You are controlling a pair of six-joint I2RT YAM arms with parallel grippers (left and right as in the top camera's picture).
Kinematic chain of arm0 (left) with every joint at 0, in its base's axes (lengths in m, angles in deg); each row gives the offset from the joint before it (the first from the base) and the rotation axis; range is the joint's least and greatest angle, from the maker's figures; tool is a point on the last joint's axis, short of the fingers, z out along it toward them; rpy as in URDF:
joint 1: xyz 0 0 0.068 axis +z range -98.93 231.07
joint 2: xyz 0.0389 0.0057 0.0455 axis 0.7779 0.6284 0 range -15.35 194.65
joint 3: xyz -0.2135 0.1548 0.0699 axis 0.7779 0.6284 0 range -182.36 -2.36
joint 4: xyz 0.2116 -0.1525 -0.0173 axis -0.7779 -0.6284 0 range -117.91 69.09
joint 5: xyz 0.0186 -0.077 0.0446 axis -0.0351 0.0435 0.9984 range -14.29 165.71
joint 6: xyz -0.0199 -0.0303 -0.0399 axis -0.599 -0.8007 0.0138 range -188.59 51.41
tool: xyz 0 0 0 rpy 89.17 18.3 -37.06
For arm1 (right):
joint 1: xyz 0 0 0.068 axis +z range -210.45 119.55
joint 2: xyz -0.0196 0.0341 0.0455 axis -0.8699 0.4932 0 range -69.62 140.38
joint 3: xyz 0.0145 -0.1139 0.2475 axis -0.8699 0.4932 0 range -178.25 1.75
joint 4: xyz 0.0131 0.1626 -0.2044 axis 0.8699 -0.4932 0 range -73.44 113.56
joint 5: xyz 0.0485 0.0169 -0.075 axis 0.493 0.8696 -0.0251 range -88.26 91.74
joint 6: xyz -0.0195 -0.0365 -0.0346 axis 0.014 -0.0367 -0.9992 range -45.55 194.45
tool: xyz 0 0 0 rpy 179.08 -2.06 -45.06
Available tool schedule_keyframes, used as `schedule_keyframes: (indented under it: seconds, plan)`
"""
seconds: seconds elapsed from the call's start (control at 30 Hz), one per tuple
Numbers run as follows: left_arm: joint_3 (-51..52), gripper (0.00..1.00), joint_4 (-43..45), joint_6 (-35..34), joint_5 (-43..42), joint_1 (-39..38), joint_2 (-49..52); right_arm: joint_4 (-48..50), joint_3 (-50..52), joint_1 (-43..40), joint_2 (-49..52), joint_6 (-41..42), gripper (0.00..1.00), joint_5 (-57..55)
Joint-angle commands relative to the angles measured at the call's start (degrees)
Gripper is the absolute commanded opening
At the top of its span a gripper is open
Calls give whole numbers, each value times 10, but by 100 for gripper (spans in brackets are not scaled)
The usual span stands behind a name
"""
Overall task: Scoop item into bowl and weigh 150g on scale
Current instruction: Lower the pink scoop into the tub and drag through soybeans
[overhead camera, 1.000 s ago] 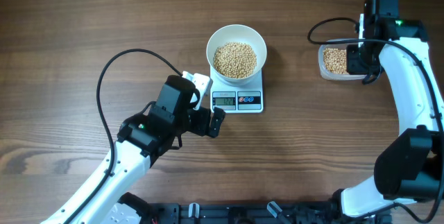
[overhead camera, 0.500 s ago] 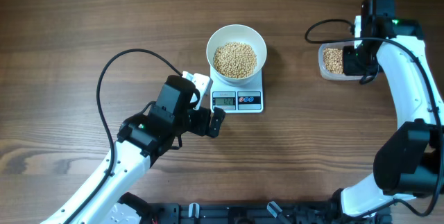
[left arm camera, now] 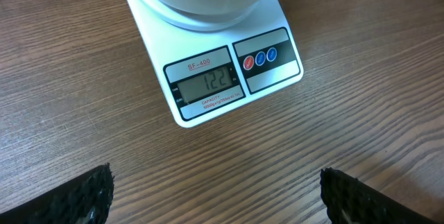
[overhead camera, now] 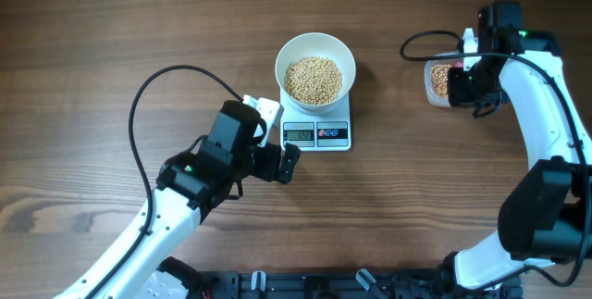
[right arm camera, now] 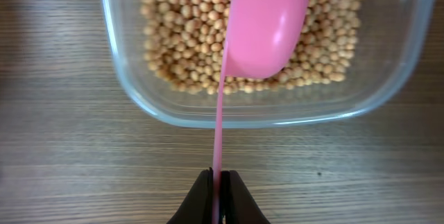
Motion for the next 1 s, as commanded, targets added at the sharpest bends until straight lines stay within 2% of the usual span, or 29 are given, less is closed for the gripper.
schedule_keyframes:
  seconds: [0.0,0.23,0.5,0.77,0.97]
  plan:
    - [-12,100,1,7,3,-3,3,1,7,2,14,-13,4,63]
    - [-12,100,1,7,3,-3,3,0,7,-2,14,-11,4,83]
    - [-12,100,1,7,3,-3,3,1,7,-32,14,-11,4,155]
    - [-12,100,1,7,3,-3,3,2,9,-109,14,-14,4,291]
    - [-12,100,1,7,3,-3,3,11,34,-137,14,-16,4,330]
